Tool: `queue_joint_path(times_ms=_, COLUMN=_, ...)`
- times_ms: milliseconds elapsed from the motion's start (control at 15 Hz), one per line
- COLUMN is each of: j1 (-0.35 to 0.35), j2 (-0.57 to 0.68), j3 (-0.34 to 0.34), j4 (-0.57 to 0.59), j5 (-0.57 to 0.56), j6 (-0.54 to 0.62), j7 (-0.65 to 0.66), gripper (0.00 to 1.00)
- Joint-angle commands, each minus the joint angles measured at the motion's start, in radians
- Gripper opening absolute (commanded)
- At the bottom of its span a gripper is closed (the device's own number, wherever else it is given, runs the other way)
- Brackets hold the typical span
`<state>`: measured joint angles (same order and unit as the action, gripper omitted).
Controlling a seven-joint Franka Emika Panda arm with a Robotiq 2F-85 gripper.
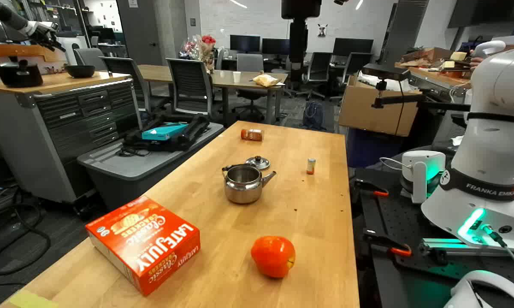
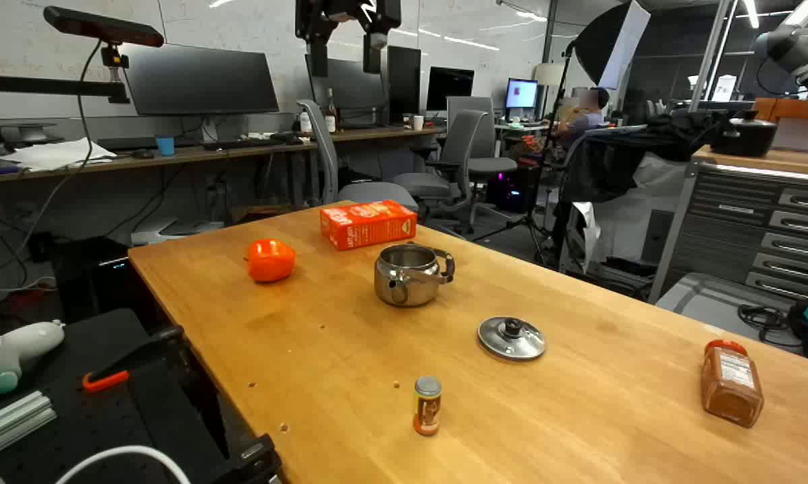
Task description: Pick the lid and put it on the tea pot
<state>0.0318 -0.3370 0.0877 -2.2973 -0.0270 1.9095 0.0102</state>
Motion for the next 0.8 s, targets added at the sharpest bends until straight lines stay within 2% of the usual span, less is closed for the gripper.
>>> queue_joint_path(times_ms=0, j1=0.01, j2=0.001, j3=-0.009, j4=0.005, j5=-0.003, j6=-0.002, j7=0.003, gripper=1.0)
queue_joint_path(times_ms=600, j1=0.01, j2=-0.001, j3=-0.009, j4=0.012, j5=-0.003, j6=-0.002, j7=0.003, gripper=1.0)
queue_joint_path(times_ms=733, j1=0.008, j2=0.0, j3=-0.01, j4=0.013, j5=0.018, j6=0.048, j7=0.029, gripper=1.0)
